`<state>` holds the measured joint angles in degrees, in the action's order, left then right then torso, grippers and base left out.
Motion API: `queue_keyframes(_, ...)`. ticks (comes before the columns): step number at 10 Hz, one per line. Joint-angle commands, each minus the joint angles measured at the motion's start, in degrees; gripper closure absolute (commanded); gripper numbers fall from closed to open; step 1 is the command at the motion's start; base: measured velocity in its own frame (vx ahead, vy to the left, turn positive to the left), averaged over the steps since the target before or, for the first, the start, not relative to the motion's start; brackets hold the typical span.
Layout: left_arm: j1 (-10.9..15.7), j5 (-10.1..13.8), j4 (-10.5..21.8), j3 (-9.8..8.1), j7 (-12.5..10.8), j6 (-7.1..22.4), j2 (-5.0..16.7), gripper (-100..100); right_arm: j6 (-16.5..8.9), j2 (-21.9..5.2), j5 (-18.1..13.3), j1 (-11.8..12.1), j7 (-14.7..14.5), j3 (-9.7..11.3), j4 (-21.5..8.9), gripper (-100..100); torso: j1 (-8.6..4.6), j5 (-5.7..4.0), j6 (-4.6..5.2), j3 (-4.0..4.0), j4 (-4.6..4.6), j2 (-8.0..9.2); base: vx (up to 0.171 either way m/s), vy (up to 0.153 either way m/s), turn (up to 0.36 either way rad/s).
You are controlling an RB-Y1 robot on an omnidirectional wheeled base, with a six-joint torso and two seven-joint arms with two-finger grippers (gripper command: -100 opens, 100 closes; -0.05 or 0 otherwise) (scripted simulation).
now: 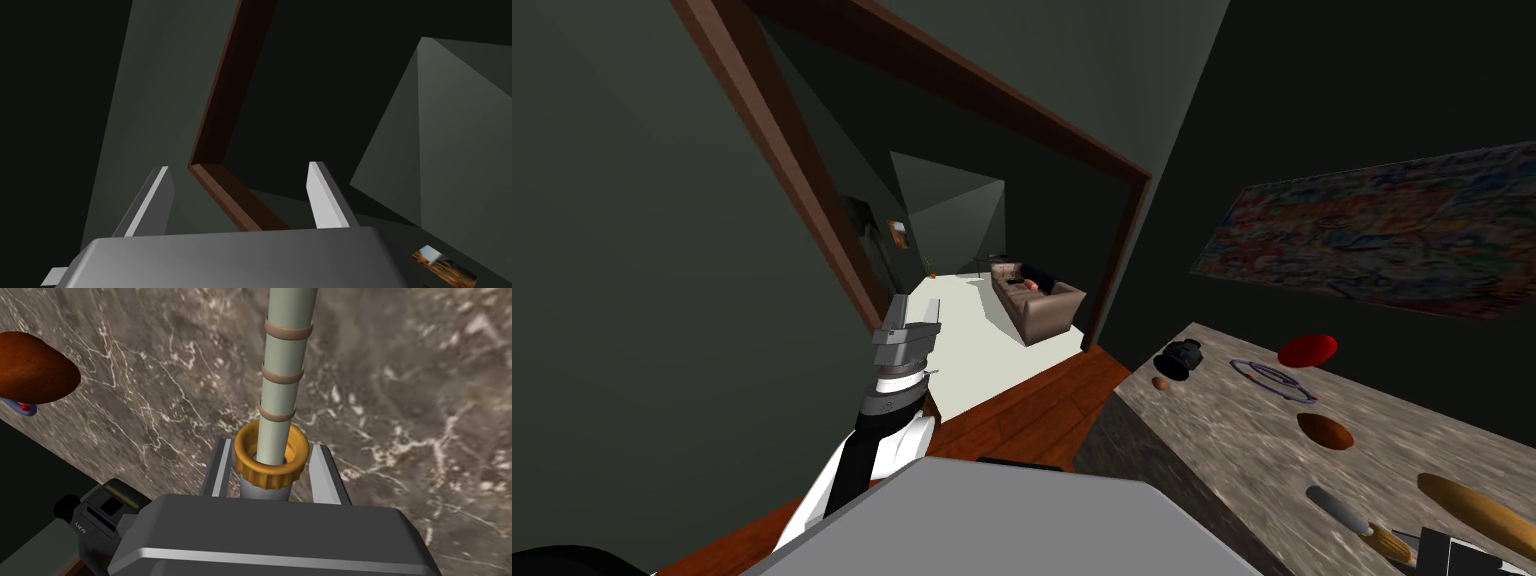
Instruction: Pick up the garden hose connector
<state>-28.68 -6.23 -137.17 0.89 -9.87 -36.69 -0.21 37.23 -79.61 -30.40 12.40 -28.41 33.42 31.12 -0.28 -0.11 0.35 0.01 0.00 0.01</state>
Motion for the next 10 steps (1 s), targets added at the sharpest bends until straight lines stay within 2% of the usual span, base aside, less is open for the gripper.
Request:
queue_keyframes(1,0.0,0.0,0.0,0.00,0.0,0.0,0.0,0,-1.1,-1.3,-1.4,0.2,0.5,-0.5,2.9,100,0.00,0.00,0.00,0.00,0.00,0.00,0.112,-0.024,-0.449)
queue_keyframes(3,0.0,0.0,0.0,0.00,0.0,0.0,0.0,0,-1.1,-1.3,-1.4,0.2,0.5,-0.5,3.4,100,-0.05,-0.04,-0.19,-0.10,-0.02,-0.18,0.070,-0.017,-0.063)
queue_keyframes(4,0.0,0.0,0.0,0.01,0.0,0.0,0.0,0,-2.2,-2.6,-2.2,1.0,0.9,-1.0,5.2,100,-0.02,-0.03,-0.31,-0.09,-0.01,-0.15,0.067,-0.030,-0.166)
queue_keyframes(7,0.0,0.0,0.0,0.00,0.0,0.0,0.0,0,-3.4,-3.9,-3.0,1.8,1.4,-1.6,10.4,100,0.01,0.02,-0.05,-0.07,-0.02,-0.12,0.069,-0.013,-0.187)
queue_keyframes(8,0.0,0.0,0.0,0.00,0.0,0.0,0.0,0,-4.6,-5.1,-3.7,2.6,1.9,-2.1,13.0,100,0.03,-0.02,-0.21,-0.07,-0.01,-0.11,0.080,-0.017,-0.192)
queue_keyframes(9,0.0,0.0,0.0,0.00,0.0,0.0,0.0,0,-4.6,-5.1,-3.7,2.6,1.9,-2.1,13.9,100,0.01,0.02,-0.17,-0.09,-0.02,-0.17,0.069,-0.015,-0.141)
queue_keyframes(10,0.0,0.0,0.0,0.00,0.0,0.0,0.0,0,-5.7,-6.4,-4.5,3.4,2.4,-2.6,15.7,100,0.02,-0.01,-0.21,-0.09,-0.02,-0.14,0.085,-0.005,-0.263)
